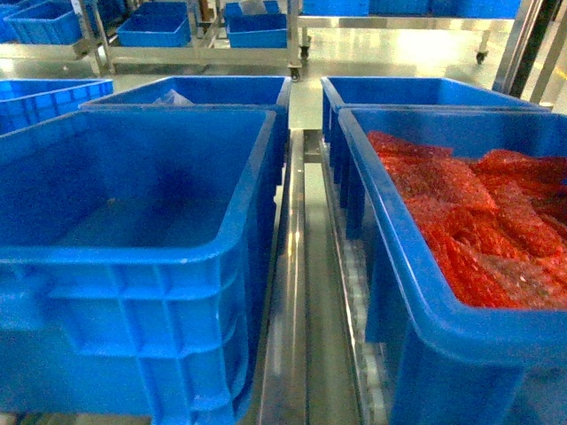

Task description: Pick blue part to blue bin on bottom shelf

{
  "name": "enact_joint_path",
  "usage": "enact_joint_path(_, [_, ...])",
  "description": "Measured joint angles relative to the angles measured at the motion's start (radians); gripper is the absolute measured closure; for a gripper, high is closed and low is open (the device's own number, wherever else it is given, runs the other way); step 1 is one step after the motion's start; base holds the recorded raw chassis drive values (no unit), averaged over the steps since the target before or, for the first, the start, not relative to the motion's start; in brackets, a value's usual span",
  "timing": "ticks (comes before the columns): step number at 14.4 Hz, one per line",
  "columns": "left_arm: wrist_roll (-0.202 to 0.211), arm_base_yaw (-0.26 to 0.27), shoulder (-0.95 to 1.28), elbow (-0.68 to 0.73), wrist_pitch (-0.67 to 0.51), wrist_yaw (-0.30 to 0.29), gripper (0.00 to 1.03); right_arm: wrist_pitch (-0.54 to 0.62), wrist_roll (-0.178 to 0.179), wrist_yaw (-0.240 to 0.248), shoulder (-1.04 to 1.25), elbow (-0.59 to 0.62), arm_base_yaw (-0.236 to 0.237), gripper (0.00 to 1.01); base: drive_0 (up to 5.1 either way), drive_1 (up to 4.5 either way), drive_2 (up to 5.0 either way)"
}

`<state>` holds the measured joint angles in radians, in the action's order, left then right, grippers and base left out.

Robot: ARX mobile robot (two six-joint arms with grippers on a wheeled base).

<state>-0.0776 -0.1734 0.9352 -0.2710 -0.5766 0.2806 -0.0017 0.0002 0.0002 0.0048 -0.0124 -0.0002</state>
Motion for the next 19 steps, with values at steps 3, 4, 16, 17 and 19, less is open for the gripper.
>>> enact_joint_path(3, [0.0,0.0,0.002,0.0,0.0,0.0,0.59,-0.006,0.0,0.0,0.0,0.0,0.0,0.03,0.0,4.08,-4.0])
enact_joint_path(4, [0.0,0.0,0.004,0.0,0.001,0.0,0.59,-0.004,0.0,0.0,0.0,0.0,0.0,0.03,0.0,4.08,-4.0])
enact_joint_path(16, [0.0,0.0,0.003,0.0,0.0,0.0,0.59,-0.003,0.0,0.0,0.0,0.0,0.0,0.03,0.0,0.0,0.0])
enact_joint_path(17, [0.0,0.0,0.003,0.0,0.0,0.0,0.59,-0.003,0.0,0.0,0.0,0.0,0.0,0.03,0.0,0.0,0.0])
enact_joint_path(19, [0.0,0.0,0.003,0.0,0.0,0.0,0.59,-0.003,0.0,0.0,0.0,0.0,0.0,0.03,0.0,0.0,0.0])
